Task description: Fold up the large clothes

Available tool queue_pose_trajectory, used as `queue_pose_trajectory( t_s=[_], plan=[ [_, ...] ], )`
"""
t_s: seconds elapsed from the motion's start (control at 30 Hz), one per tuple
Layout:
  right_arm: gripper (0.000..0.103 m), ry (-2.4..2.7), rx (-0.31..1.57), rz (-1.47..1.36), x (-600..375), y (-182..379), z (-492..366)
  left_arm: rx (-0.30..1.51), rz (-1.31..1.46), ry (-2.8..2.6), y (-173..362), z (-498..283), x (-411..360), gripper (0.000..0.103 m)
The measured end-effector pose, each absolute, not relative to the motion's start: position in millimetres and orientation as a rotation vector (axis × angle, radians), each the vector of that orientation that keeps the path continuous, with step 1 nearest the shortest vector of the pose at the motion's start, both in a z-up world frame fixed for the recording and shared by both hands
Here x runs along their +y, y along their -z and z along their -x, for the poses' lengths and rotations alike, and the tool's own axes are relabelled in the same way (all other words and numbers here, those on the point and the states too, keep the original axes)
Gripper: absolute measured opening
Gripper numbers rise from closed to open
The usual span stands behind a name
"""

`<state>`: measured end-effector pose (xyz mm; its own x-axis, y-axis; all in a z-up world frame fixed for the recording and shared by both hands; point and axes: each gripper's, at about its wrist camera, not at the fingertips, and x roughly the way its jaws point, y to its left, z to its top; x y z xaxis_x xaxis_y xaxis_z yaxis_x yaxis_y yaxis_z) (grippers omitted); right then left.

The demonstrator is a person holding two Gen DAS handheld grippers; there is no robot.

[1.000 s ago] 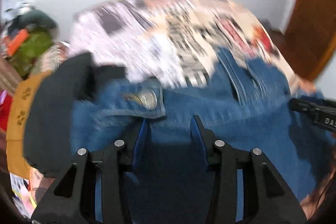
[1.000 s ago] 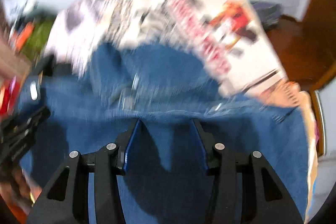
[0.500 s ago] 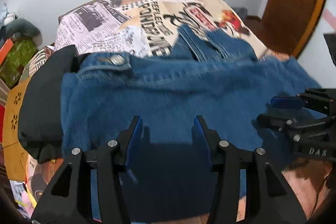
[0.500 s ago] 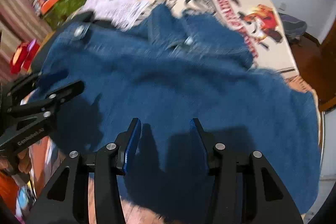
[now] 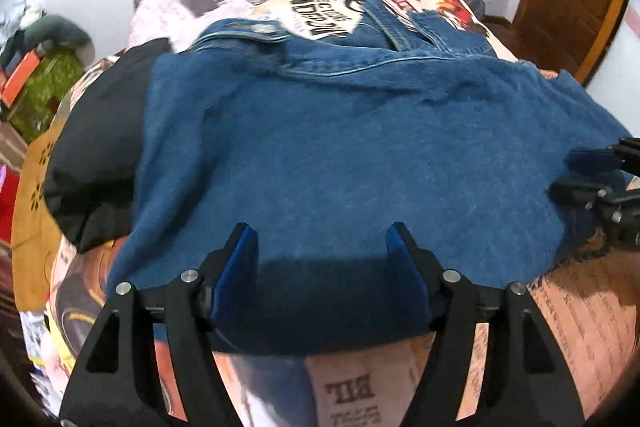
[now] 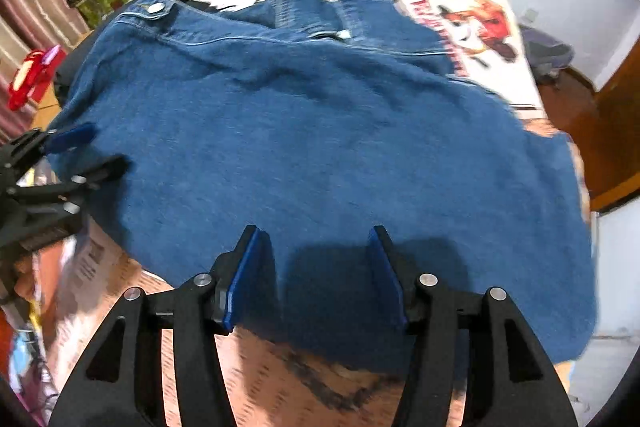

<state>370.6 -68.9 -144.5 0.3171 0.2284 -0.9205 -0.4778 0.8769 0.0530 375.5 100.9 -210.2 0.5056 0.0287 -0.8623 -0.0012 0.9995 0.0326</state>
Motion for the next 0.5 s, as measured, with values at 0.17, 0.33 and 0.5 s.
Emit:
queue_pose_trajectory(
  t_s=[0.17,0.33,0.5],
  plan=[
    [0.051,-0.409,1.113,0.264,-95.2,134.2,-363.8,1.028,0.074,-0.111,205.1,-358.4,141.0,0.069],
    [0.051,-0.369,1.080,0.224,-123.4,125.0,-359.3,1.002,0.175,-0.138,204.9,-337.2,163.4,0.069],
    [0.051,-0.299,1.049,0.161,-155.1,113.7,-356.8,1.006,0.191,-0.189,209.0,-318.1,169.6,0.069]
  ],
)
